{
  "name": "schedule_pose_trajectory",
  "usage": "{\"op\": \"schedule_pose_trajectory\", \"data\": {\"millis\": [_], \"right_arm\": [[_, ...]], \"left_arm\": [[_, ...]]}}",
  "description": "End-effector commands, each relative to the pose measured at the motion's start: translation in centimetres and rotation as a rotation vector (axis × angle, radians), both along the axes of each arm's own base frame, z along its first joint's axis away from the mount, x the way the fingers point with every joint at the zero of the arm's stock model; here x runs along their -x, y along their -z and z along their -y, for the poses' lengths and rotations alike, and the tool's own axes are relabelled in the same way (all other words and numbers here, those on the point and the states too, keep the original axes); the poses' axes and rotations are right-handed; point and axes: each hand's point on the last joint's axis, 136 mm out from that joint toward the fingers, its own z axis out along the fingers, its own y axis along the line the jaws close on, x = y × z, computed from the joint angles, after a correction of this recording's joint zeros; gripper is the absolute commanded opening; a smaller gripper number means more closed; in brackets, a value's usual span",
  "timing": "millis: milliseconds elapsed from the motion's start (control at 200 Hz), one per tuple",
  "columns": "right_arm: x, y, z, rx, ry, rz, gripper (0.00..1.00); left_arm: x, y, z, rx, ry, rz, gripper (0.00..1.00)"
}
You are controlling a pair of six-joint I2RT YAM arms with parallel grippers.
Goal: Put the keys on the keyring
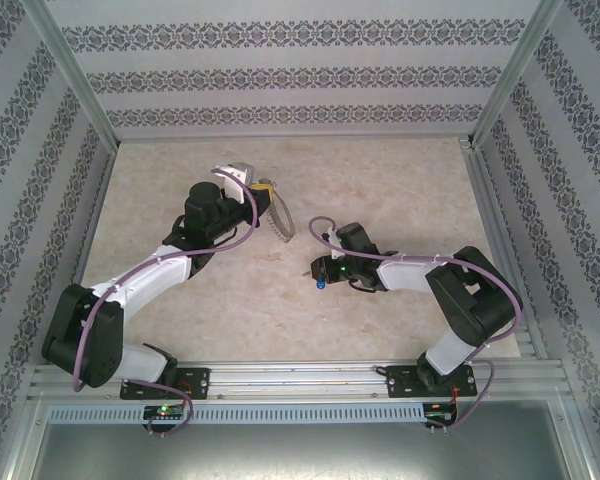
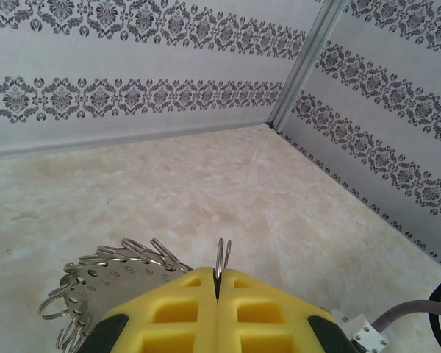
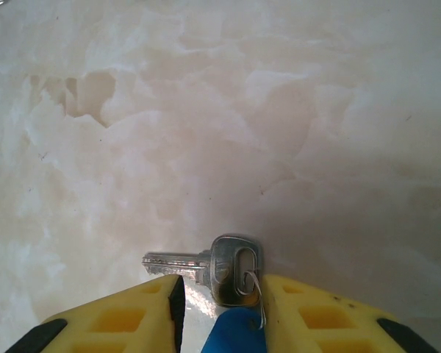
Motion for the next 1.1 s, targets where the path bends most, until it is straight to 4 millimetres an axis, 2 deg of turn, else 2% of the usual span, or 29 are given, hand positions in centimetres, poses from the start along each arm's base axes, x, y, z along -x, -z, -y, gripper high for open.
{"op": "schedule_pose_trajectory", "data": {"millis": [0, 195, 485, 754, 884, 934, 1034, 1094], "right_arm": [[-0.2, -0.6, -0.4, -0.027, 0.003, 0.008, 0.34], [-0.4, 0.3, 0.2, 0.01, 0.028, -0.005, 0.32], [-0.8, 0.1, 1.2, 0.028, 0.064, 0.008, 0.26], [-0.8, 0.1, 1.1, 0.023, 0.062, 0.004, 0.17], [-0.8, 0.0, 1.1, 0.02, 0.059, 0.004, 0.06], [-0.9, -0.2, 1.1, 0.018, 0.059, 0.008, 0.0], [-1.2, -1.0, 1.6, 0.013, 0.071, 0.028, 0.0], [-1.6, -2.2, 2.0, 0.0, 0.084, 0.057, 0.0]], "left_arm": [[-0.2, -3.1, 0.8, 0.054, 0.018, 0.09, 0.0], [-0.3, -3.2, 0.8, 0.055, 0.018, 0.092, 0.0], [-0.4, -2.9, 1.0, 0.054, 0.023, 0.086, 0.0], [-0.5, -2.9, 1.1, 0.054, 0.027, 0.085, 0.0], [-0.5, -2.8, 1.1, 0.054, 0.026, 0.084, 0.0], [-0.5, -2.8, 1.1, 0.053, 0.028, 0.083, 0.0], [-0.5, -2.8, 1.2, 0.05, 0.035, 0.084, 0.0], [-0.4, -2.9, 1.4, 0.049, 0.046, 0.081, 0.0]]}}
